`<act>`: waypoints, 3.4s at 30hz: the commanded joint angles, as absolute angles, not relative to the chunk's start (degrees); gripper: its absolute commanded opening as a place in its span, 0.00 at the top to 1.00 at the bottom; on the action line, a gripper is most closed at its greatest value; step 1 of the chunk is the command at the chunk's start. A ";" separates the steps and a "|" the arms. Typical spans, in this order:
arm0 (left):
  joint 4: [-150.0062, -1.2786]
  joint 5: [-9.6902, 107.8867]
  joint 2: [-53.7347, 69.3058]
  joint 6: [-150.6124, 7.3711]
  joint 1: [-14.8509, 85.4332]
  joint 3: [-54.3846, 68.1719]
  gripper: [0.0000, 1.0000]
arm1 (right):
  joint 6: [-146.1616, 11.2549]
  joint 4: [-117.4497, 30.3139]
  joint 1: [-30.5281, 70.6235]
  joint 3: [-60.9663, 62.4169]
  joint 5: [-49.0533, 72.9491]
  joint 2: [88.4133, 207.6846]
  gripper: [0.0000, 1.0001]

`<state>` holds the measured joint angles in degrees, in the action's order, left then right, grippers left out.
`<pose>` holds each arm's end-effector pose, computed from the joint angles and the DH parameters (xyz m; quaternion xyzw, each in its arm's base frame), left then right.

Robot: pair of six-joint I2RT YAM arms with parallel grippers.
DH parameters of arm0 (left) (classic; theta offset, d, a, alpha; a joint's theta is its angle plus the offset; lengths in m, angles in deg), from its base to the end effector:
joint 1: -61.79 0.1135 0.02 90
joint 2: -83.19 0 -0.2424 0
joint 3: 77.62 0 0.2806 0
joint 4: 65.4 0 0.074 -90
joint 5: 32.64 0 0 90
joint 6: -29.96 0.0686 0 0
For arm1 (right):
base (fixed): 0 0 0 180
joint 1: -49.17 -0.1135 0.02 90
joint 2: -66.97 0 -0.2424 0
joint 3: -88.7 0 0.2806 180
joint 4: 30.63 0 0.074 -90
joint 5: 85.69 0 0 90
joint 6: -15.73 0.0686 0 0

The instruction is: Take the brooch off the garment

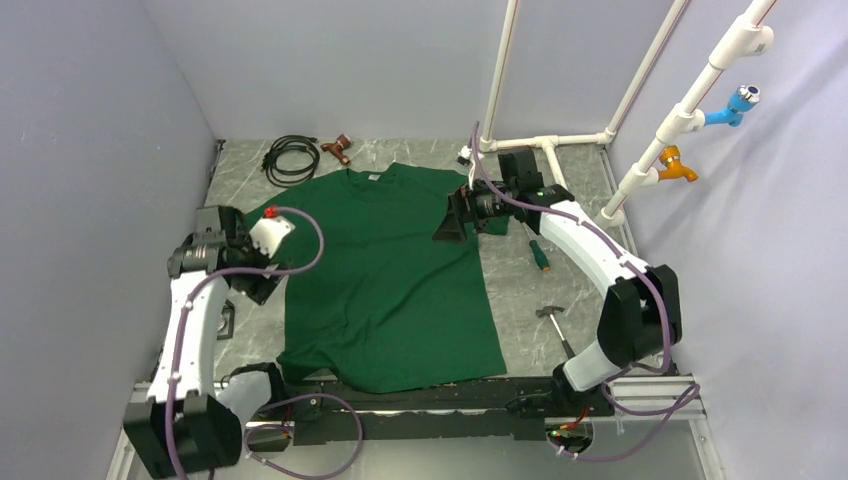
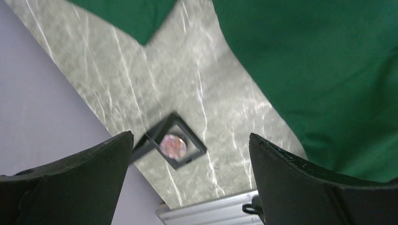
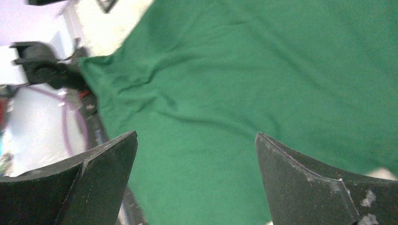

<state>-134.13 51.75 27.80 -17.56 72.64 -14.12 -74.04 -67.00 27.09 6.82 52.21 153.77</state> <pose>0.2271 0.0367 0.2286 0.2752 0.9262 0.0714 0.2476 0.3295 0.1886 0.2523 -0.3222 0.7858 0.4357 0.2982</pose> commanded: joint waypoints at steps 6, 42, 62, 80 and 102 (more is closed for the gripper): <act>-120.56 52.93 3.36 -24.32 65.92 5.01 0.01 | -84.38 -69.56 30.63 -7.27 31.73 169.41 0.00; -106.02 72.66 -45.91 -10.46 59.99 32.98 0.00 | -84.29 -79.92 37.87 -52.17 21.76 213.19 0.01; -104.25 57.18 -40.09 -17.97 64.89 39.72 0.00 | -87.64 -72.68 38.12 -42.63 26.30 200.34 0.01; -97.81 62.92 -50.69 -7.75 59.31 43.82 0.00 | -60.77 -61.26 34.19 -50.00 43.60 210.02 0.02; -90.41 68.93 -58.45 -2.08 58.80 48.83 0.01 | -49.10 -54.11 34.91 -52.55 33.06 218.40 0.03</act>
